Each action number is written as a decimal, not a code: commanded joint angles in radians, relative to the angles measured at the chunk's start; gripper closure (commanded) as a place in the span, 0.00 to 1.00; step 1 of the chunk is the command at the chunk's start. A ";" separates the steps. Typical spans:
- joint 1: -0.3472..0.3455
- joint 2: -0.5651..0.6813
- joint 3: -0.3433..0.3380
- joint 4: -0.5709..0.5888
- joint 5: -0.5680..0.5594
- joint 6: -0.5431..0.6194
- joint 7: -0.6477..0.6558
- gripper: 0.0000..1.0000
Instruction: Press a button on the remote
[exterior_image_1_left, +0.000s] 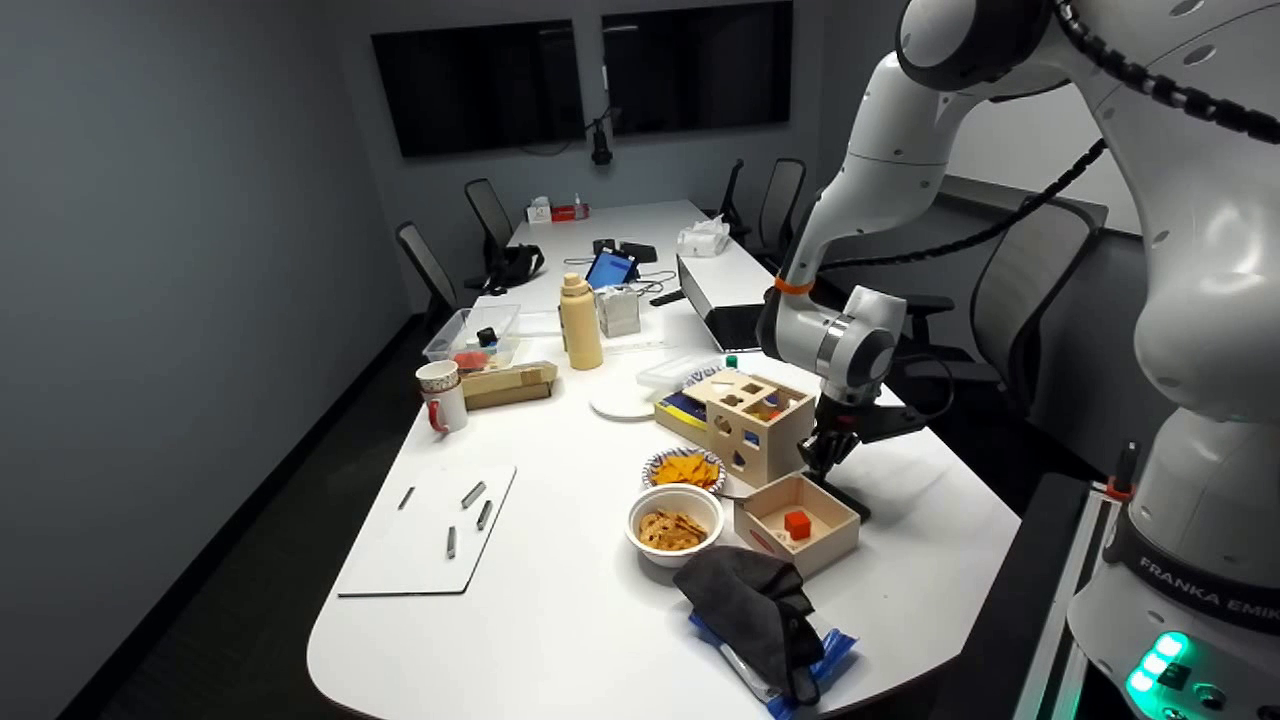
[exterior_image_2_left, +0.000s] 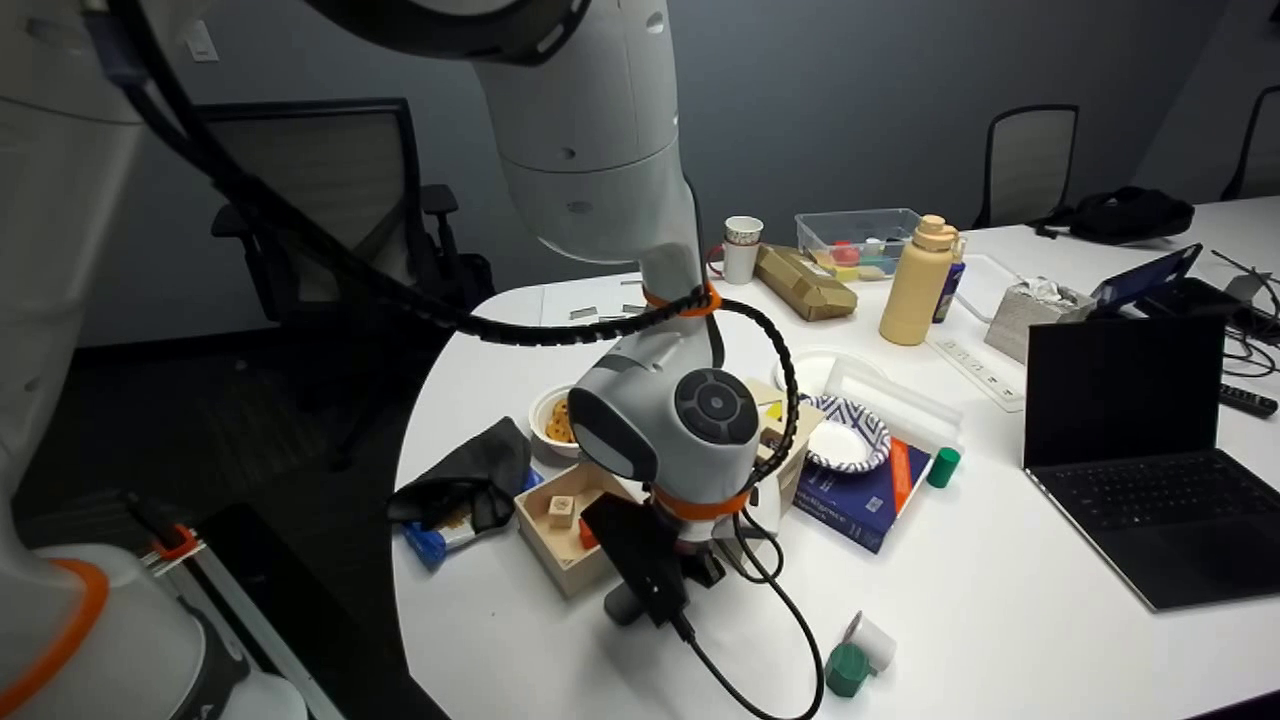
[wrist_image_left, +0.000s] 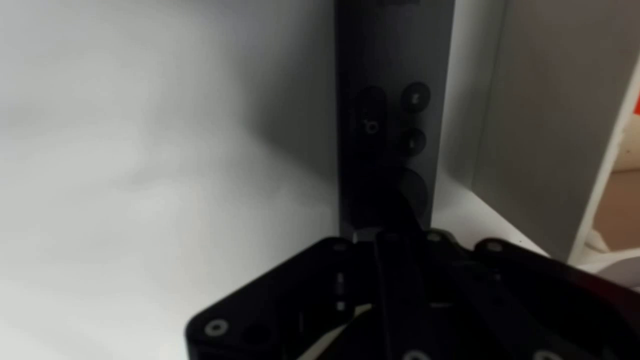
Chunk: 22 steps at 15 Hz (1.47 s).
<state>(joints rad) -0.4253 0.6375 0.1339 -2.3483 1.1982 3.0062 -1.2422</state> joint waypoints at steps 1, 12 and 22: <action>0.006 0.075 -0.005 0.033 0.000 0.035 -0.010 1.00; 0.055 -0.181 -0.050 -0.146 -0.056 -0.025 0.090 1.00; 0.305 -0.422 -0.276 -0.317 -0.528 -0.149 0.460 0.37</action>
<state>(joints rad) -0.2140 0.3089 -0.0556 -2.6064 0.8351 2.9193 -0.9161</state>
